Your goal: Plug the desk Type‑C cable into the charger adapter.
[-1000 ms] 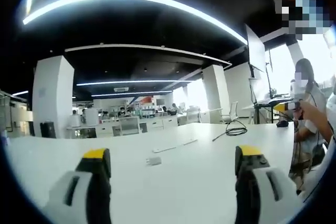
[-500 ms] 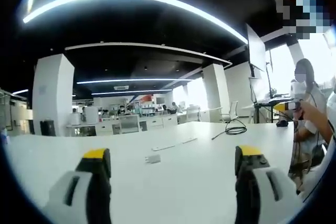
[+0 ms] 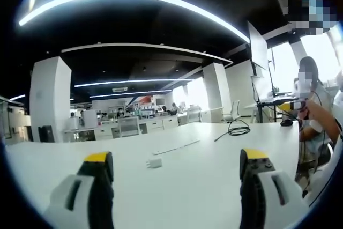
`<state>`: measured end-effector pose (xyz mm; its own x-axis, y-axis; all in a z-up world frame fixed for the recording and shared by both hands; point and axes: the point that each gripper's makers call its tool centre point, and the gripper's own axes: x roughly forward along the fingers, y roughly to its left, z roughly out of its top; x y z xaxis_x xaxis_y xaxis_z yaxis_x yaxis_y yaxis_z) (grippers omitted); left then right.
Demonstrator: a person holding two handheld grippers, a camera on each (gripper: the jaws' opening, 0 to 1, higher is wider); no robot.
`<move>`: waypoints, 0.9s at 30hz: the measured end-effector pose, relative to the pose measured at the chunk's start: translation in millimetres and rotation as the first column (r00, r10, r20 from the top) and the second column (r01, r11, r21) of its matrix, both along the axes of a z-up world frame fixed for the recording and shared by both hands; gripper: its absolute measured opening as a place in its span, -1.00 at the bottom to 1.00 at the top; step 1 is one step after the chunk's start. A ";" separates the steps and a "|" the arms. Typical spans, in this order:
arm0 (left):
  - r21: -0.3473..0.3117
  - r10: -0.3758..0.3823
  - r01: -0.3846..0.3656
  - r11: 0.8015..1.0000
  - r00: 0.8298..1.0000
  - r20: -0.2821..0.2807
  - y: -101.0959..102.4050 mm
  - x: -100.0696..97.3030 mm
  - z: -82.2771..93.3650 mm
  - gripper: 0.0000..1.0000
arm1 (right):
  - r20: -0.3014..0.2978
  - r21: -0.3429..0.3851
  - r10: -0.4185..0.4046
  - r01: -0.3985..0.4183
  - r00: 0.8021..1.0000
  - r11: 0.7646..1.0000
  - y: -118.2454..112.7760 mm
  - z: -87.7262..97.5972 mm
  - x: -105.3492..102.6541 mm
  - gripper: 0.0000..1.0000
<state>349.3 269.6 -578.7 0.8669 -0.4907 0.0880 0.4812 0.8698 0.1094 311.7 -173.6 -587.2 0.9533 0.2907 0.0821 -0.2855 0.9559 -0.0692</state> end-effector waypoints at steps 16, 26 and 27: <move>0.036 -0.042 0.042 0.998 0.999 -0.011 -8.3 17.1 3.3 0.96 | -0.003 0.007 0.005 -0.005 1.000 1.000 3.4 -4.6 -0.4 1.00; 0.072 -0.069 0.070 0.995 0.997 -0.023 -14.4 29.0 3.9 0.94 | 0.000 0.011 0.007 -0.007 1.000 1.000 3.0 -5.4 -0.4 1.00; 0.079 -0.073 0.075 0.994 0.997 -0.029 -15.5 32.2 4.2 0.94 | -0.001 0.011 0.008 -0.008 1.000 1.000 3.5 -5.8 -0.2 1.00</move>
<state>381.4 254.1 -574.6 0.8293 -0.5584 0.0238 0.5478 0.8205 0.1636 311.4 -170.1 -593.0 0.9510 0.2976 0.0843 -0.2935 0.9542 -0.0581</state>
